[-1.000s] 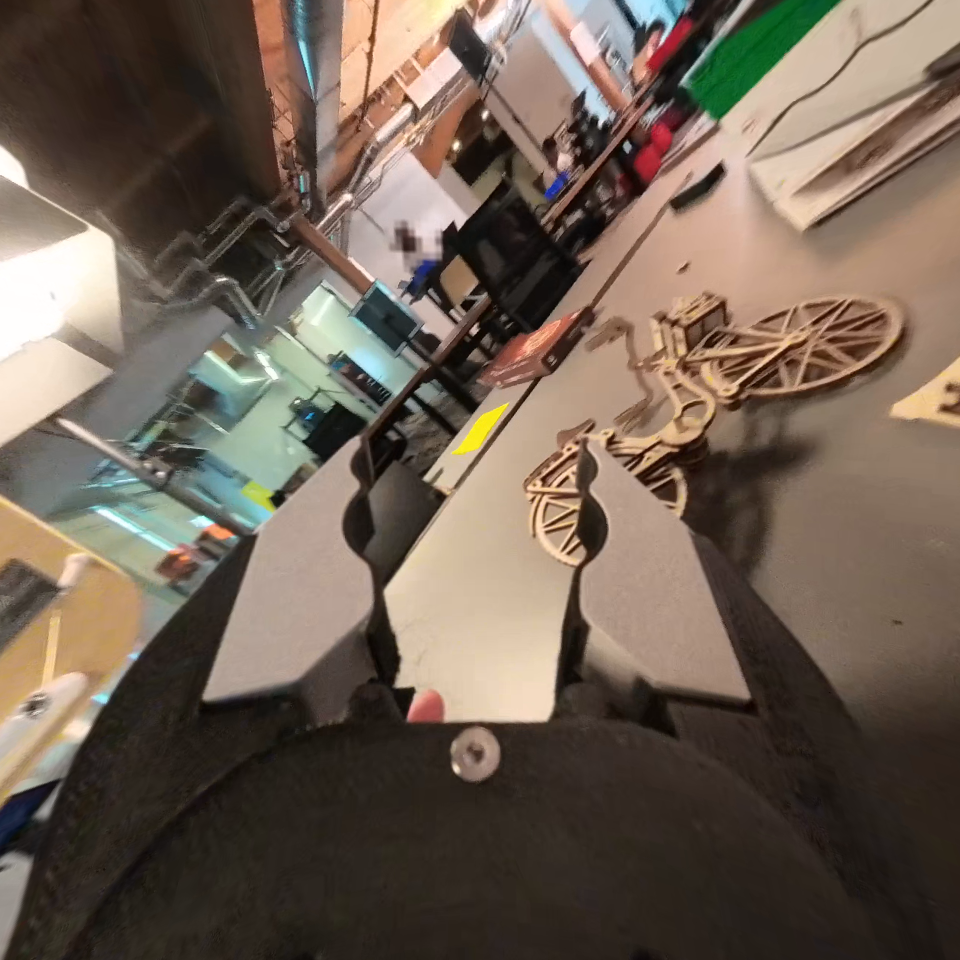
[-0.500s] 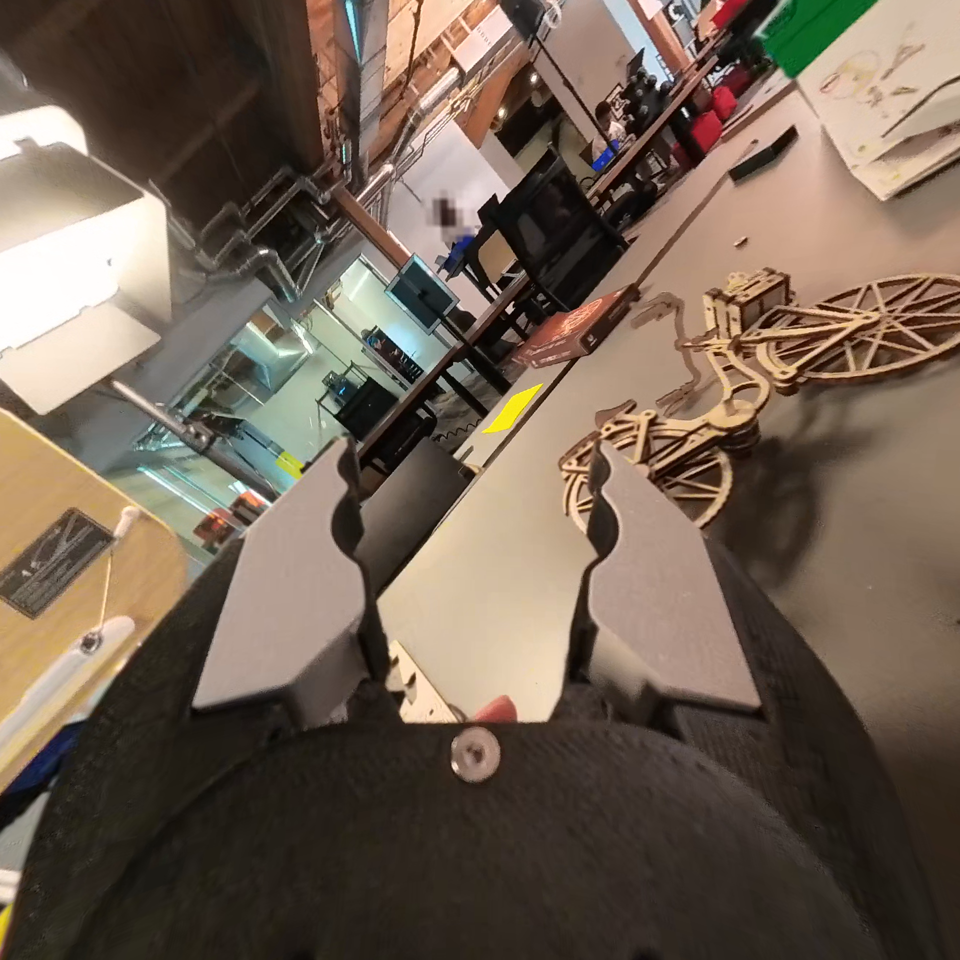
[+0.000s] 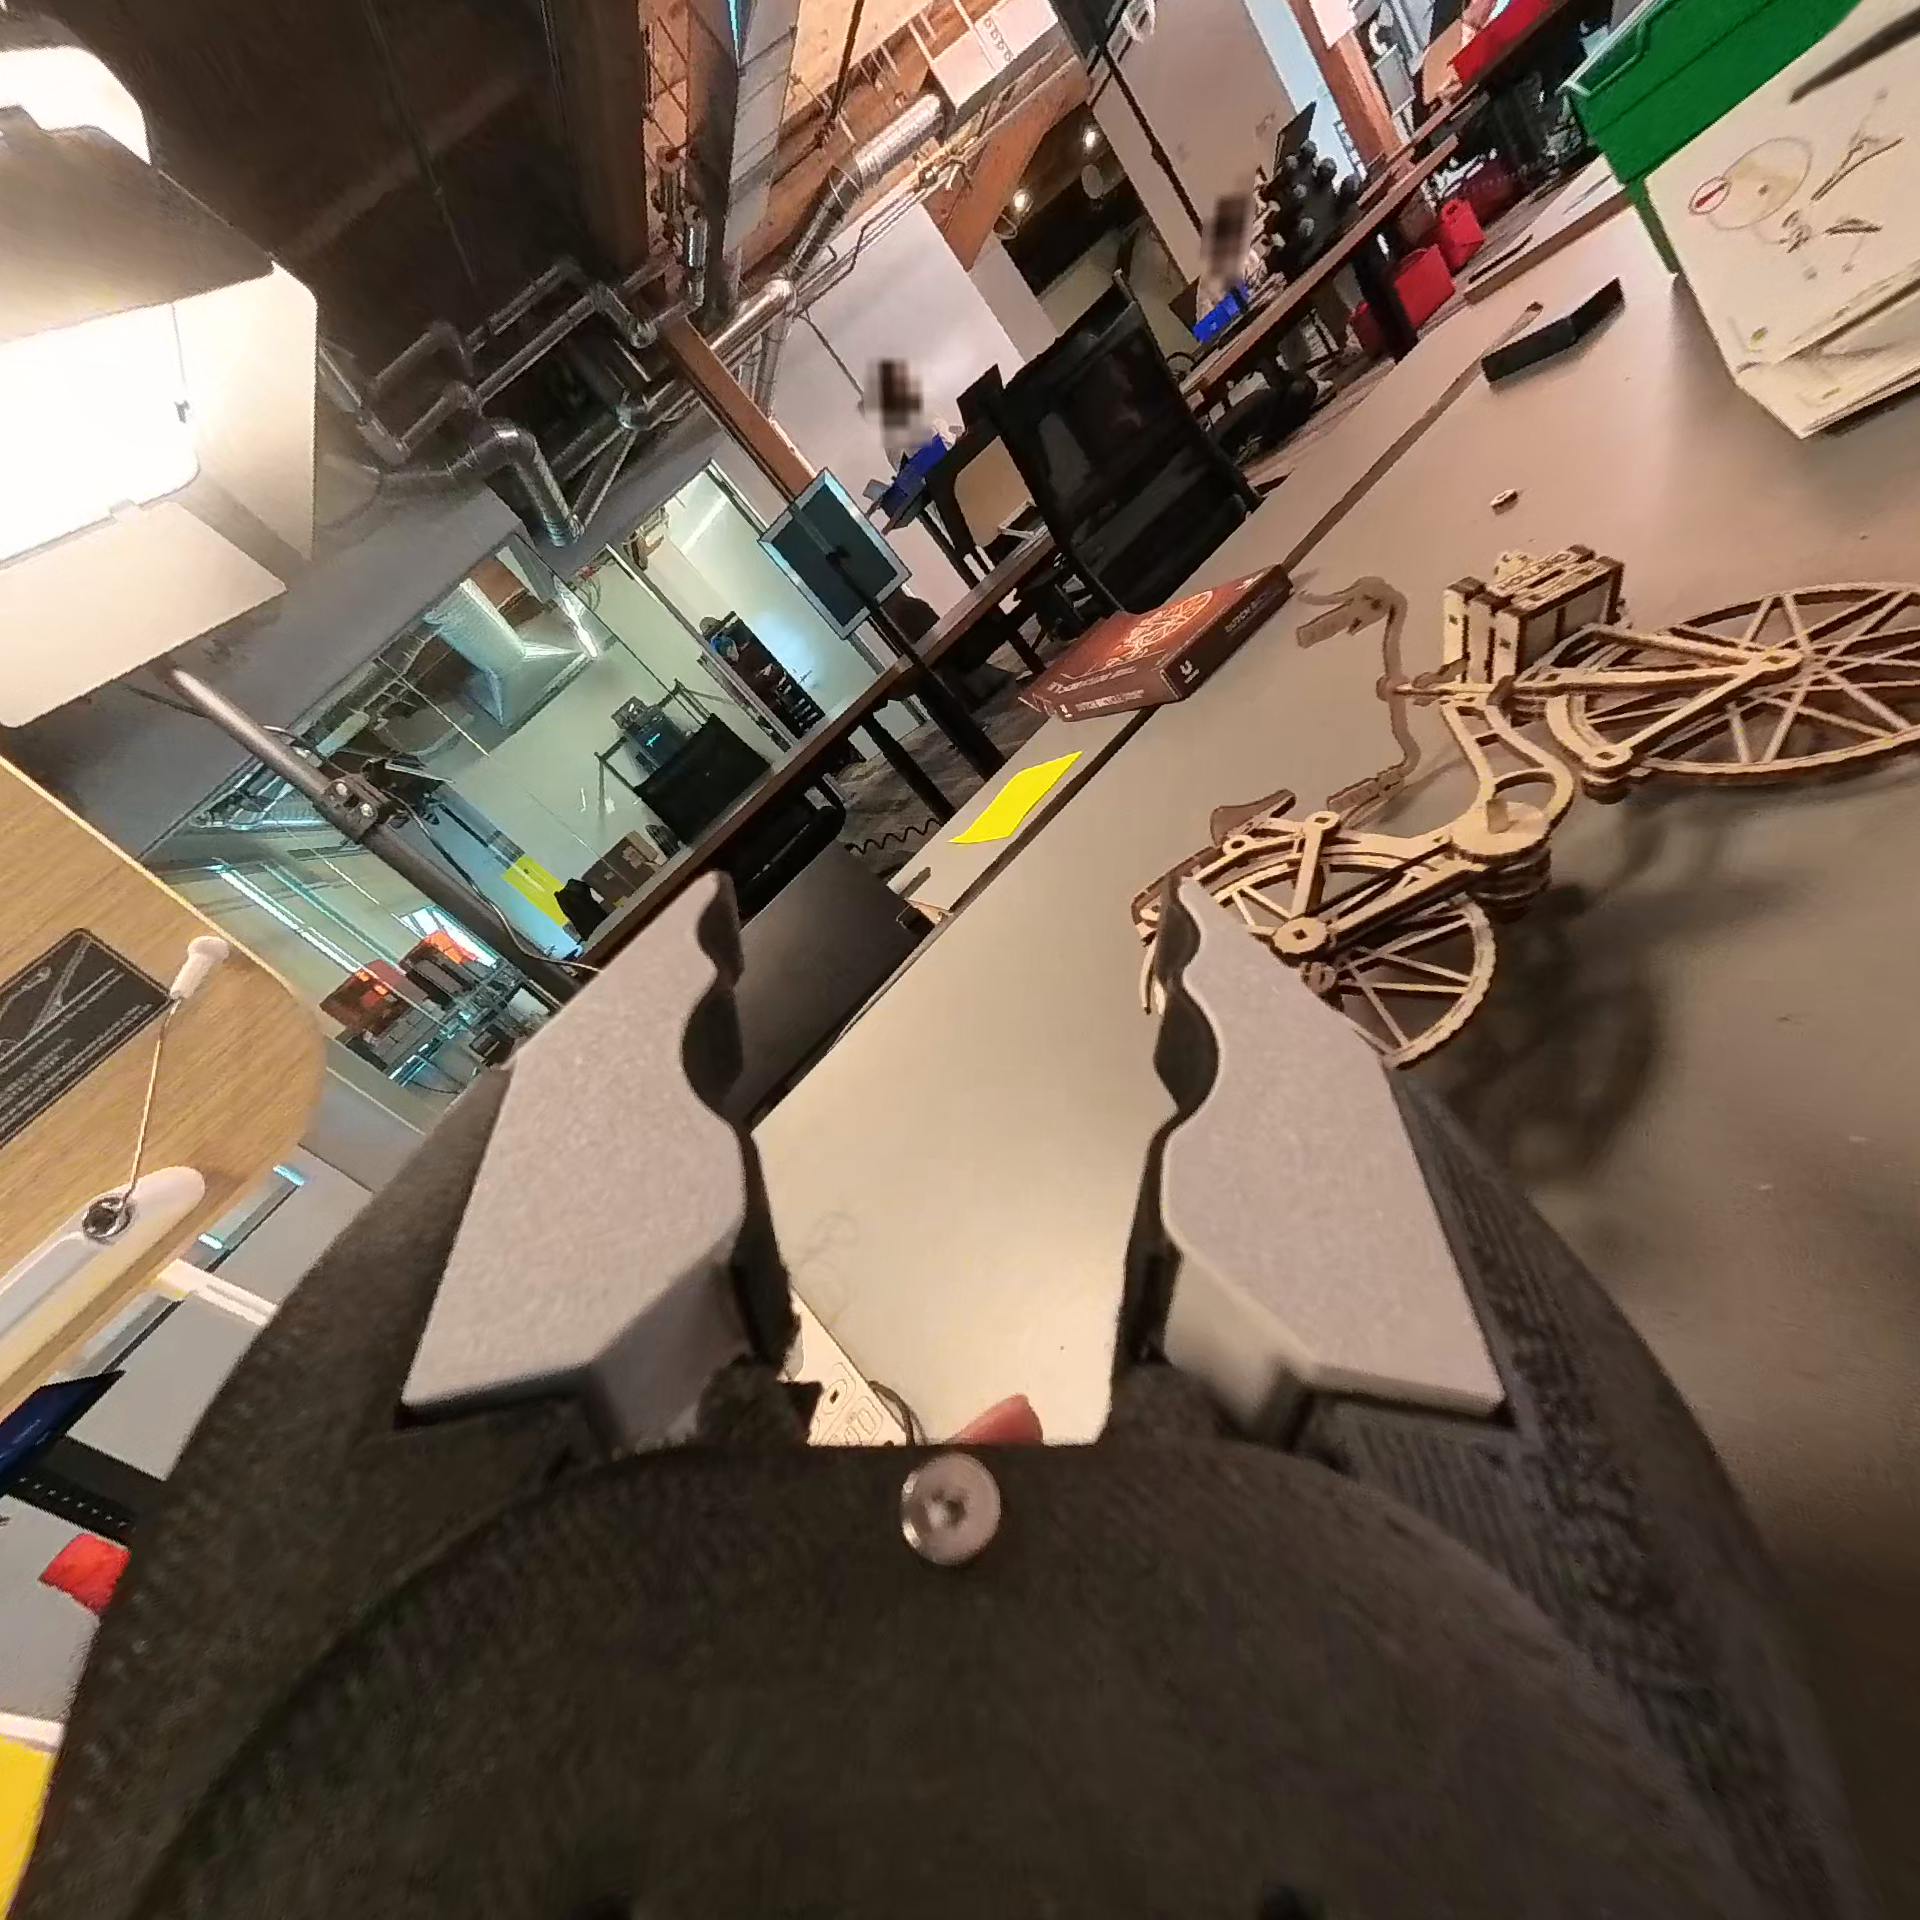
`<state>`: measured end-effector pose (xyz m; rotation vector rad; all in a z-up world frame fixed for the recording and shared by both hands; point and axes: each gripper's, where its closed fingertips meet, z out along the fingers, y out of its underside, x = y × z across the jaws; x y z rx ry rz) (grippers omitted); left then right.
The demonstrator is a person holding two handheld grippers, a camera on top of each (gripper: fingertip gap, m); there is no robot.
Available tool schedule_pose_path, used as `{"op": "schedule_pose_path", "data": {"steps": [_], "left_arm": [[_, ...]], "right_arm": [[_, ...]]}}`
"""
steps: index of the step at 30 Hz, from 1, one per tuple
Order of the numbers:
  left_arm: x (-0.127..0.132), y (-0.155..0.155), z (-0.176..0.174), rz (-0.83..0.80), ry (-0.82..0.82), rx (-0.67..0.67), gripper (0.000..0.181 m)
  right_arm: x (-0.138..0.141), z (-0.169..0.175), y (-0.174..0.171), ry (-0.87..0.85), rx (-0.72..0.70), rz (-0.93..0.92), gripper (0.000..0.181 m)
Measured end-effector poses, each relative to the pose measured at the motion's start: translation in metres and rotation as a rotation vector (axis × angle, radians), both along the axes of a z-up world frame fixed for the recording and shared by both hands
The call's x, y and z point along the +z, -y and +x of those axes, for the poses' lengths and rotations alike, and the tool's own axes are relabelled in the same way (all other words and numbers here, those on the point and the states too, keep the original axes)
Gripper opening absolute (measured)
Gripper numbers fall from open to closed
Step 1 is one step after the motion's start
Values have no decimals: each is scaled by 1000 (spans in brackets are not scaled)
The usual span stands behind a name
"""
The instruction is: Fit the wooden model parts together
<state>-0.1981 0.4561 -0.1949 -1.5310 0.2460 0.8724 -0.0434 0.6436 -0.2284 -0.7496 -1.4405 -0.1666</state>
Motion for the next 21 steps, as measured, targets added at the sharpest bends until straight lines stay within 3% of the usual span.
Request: {"op": "schedule_pose_path", "data": {"steps": [21], "left_arm": [[-3,-2,0,-19,-1,-2,73]], "right_arm": [[-4,-2,5,43,16,34,36]]}}
